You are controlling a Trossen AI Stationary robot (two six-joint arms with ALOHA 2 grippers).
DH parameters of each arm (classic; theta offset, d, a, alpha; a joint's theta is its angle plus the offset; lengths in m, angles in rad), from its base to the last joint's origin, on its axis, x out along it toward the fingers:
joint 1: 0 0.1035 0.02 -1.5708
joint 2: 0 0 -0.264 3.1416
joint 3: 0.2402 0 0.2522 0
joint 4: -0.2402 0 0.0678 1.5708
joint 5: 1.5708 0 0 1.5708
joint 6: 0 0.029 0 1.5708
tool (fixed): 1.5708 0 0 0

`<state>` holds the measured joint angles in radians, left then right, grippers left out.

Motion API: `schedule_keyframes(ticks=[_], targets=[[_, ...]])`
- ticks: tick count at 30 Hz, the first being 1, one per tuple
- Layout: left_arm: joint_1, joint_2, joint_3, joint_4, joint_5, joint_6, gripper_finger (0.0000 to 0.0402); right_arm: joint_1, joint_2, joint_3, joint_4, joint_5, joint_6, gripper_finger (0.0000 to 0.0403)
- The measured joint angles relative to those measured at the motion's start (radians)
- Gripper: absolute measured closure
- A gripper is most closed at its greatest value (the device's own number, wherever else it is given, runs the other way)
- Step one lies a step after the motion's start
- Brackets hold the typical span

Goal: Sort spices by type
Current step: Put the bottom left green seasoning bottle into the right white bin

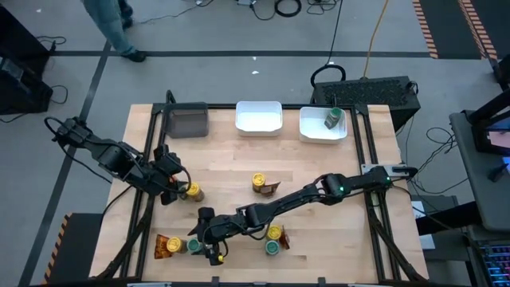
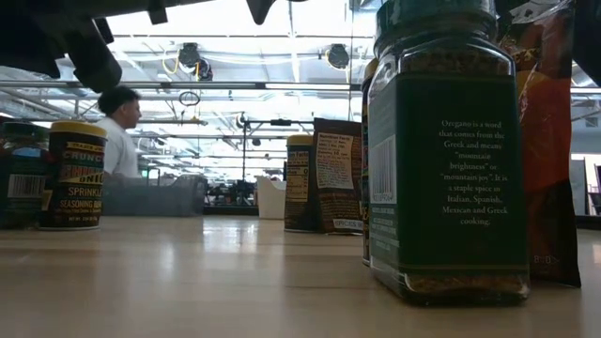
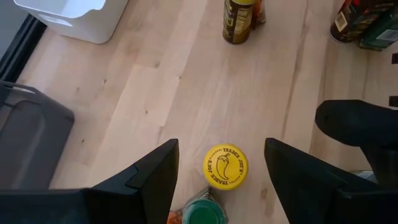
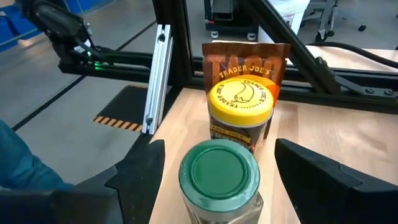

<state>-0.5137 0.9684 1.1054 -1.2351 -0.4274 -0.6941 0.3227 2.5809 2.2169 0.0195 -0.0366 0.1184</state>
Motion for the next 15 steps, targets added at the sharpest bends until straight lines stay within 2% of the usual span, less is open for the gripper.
schedule_keyframes(ticks=[15], targets=[[0.003, 0.0, 0.0, 0.025, -0.011, 0.001, 0.0159, -0.002, 0.0, 0.0, -0.024, -0.044, -0.034, 0.0115]])
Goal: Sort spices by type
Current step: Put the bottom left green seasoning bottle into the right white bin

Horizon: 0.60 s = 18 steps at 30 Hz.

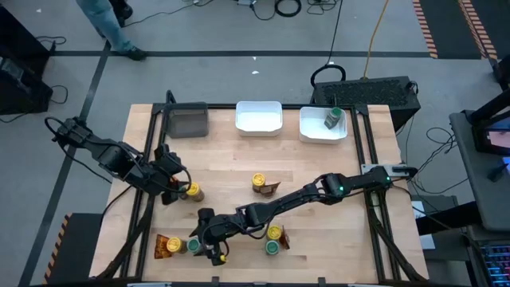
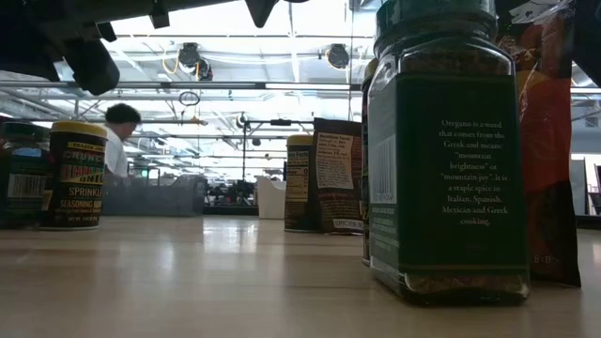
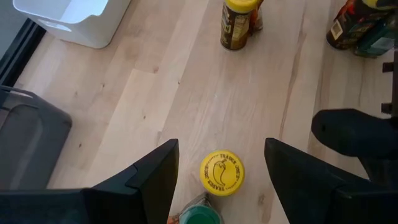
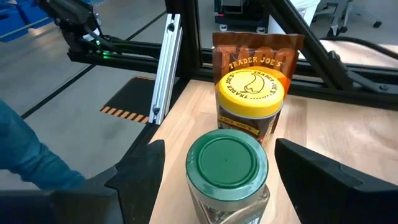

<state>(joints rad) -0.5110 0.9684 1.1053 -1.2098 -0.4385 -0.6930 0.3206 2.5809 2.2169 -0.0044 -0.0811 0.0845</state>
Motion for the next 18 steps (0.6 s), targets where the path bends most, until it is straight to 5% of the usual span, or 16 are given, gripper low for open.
schedule_keyframes(ticks=[18], targets=[[0.0, 0.0, 0.0, 0.0, -0.018, -0.001, 0.0159, -0.006, 0.018, 0.0, 0.01, -0.002, -0.045, 0.0115]])
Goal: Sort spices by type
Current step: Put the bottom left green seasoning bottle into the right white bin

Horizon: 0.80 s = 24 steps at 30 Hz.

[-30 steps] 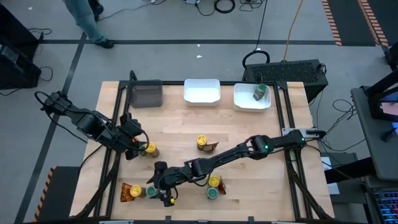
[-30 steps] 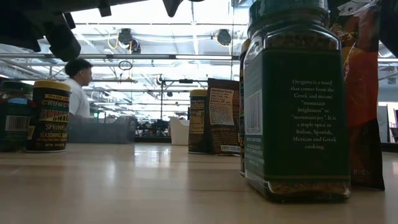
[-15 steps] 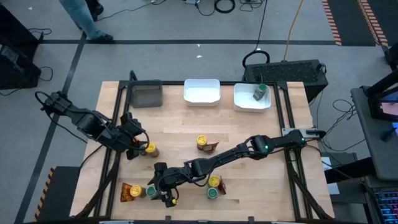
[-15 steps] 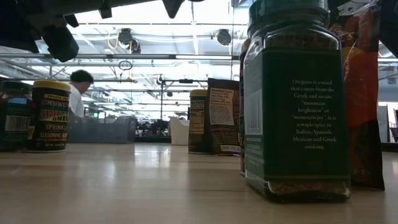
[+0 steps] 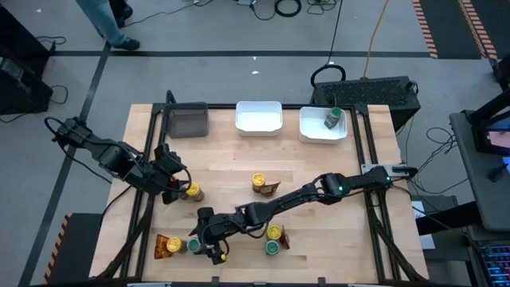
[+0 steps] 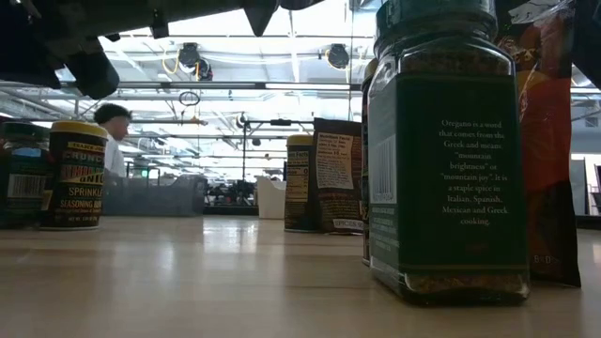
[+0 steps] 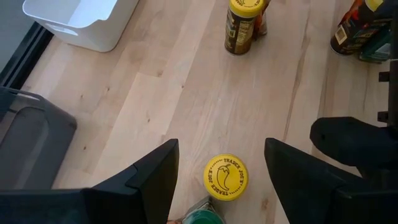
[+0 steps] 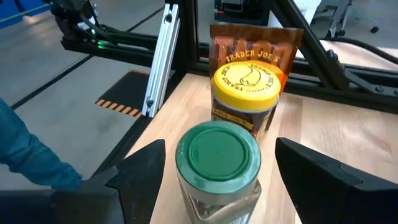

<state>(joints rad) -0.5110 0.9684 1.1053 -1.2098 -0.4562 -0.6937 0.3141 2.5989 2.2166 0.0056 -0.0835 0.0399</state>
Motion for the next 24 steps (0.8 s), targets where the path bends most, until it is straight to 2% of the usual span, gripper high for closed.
schedule_keyframes(ticks=[15, 24], targets=[[0.0, 0.0, 0.0, 0.0, -0.008, 0.0, 0.0159, 0.0, 0.019, -0.001, 0.032, -0.022, 0.011, 0.0116], [0.0, 0.0, 0.0, 0.0, -0.013, 0.001, 0.0159, 0.0, 0.019, -0.001, 0.033, -0.022, 0.01, 0.0147]])
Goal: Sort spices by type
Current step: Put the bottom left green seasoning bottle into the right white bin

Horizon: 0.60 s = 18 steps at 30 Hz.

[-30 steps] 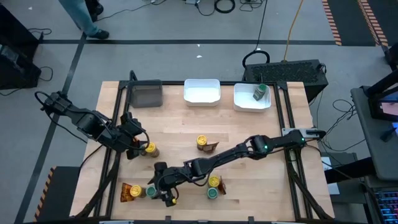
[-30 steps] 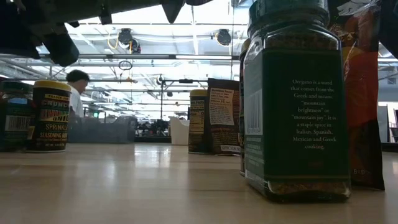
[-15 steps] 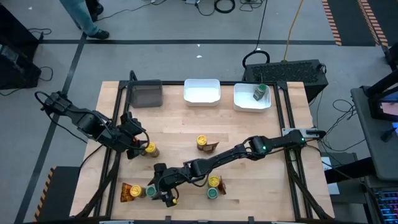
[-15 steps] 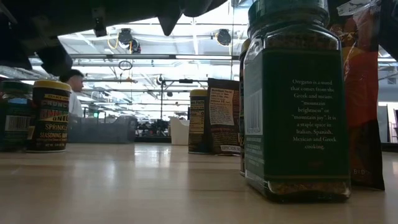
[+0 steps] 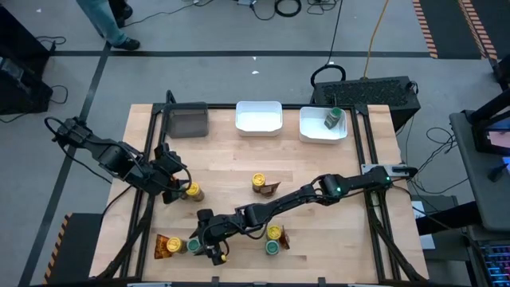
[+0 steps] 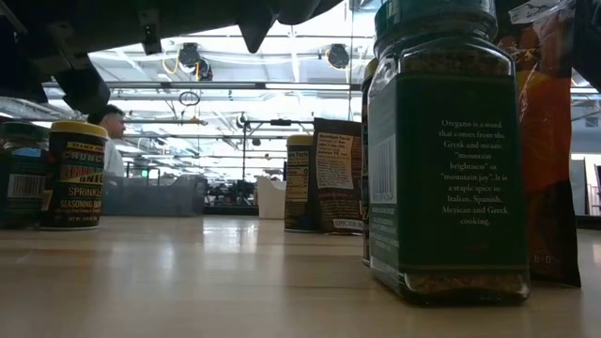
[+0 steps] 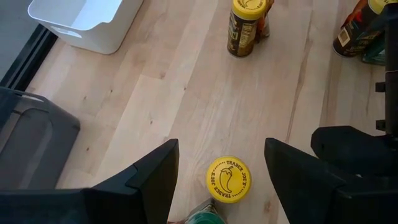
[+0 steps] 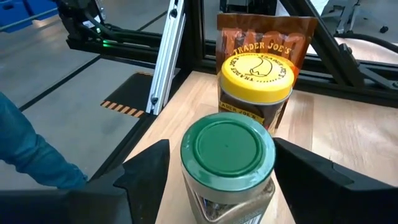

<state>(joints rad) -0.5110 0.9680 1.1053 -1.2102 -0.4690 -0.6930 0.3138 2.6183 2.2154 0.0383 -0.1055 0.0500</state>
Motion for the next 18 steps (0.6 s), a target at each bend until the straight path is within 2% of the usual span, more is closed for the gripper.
schedule_keyframes(ticks=[13, 18], targets=[[0.0, 0.0, 0.0, -0.002, -0.003, 0.001, 0.0159, 0.0, 0.0, 0.0, 0.002, 0.003, -0.01, 0.0213], [0.0, 0.0, 0.0, -0.002, -0.003, 0.002, 0.0159, -0.001, 0.0, 0.0, 0.015, 0.029, -0.009, 0.0221]])
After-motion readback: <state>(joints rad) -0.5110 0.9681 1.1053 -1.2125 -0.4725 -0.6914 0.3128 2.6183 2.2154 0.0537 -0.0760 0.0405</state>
